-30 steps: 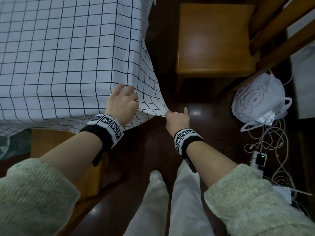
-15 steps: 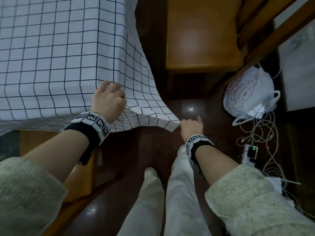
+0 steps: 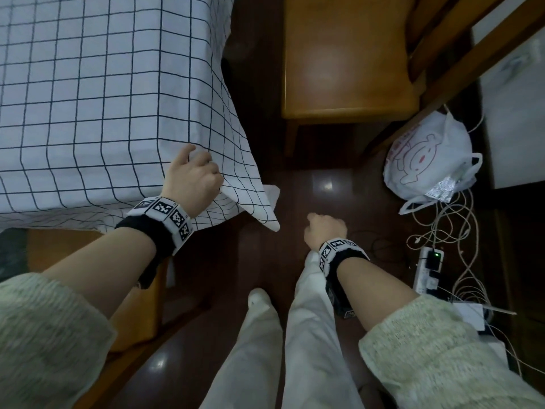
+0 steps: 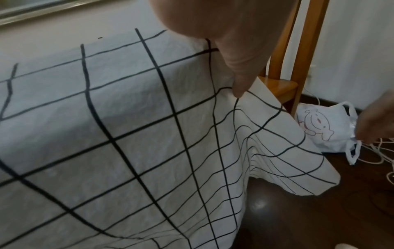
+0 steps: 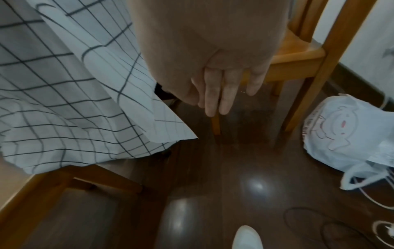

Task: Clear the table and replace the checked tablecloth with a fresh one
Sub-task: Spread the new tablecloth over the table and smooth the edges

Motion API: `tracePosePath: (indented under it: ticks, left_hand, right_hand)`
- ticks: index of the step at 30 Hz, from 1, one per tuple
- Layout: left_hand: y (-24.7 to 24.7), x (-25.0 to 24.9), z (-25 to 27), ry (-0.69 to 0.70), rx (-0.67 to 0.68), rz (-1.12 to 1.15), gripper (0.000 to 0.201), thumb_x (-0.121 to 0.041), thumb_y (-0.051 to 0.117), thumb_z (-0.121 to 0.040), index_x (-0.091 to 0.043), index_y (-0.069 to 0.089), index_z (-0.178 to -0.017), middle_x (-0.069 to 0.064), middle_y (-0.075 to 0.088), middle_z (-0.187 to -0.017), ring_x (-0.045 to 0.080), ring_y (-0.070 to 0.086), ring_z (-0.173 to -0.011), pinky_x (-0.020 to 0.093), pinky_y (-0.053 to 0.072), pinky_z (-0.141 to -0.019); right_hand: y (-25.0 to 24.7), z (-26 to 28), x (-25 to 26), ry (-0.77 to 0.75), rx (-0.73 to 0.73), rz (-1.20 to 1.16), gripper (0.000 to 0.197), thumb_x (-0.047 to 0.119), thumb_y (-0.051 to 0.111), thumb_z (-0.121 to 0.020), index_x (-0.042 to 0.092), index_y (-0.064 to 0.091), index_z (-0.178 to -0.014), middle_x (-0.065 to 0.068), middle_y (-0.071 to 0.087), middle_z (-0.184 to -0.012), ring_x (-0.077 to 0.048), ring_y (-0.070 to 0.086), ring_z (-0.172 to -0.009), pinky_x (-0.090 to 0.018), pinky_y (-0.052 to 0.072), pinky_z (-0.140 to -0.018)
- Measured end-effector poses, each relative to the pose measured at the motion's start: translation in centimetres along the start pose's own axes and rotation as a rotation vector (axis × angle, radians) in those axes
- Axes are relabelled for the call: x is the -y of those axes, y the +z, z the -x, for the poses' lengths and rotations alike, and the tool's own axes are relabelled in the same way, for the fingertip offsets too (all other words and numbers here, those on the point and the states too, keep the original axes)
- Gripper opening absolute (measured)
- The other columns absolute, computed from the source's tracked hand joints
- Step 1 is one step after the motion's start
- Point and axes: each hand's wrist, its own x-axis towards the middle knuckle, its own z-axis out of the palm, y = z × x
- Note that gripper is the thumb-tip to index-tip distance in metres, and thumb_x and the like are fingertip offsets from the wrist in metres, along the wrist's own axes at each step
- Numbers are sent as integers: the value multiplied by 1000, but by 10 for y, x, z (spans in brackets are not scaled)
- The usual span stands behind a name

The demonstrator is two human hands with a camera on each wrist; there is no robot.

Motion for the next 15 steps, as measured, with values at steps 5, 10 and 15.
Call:
tracePosePath:
  ticks: [5,10,15]
  left_hand:
    - [-3,-2,-5,153,111,-85,11,-9,70,-75,-17,72,-68,-3,66,-69,26,60,-84,48,24,-104]
    - [-1,-9,3,336,237,-198,9,-13,74,-70,-22,72,-72,-5,67,-76,23,61,-91,47,24,-108]
    - [7,-29,19,366,367,-243,21,-14,56,-88,-17,70,-102,-2,68,-100,26,53,-115,52,-7,-114]
  right_hand:
    - [-3,-8,23,-102,-73,-108,30,17,45,-92,16,58,-118,-5,66,-109,-27,60,-100,-34,39,-80]
    - [-8,-11,36,-198,-39,-181,37,16,44,-92,18,57,-127,-4,64,-118,-26,59,-106,-36,45,-86]
    - [-3,-7,42,-247,87,-200,40,15,44,-93,20,53,-132,-2,58,-131,-24,55,-117,-39,44,-96]
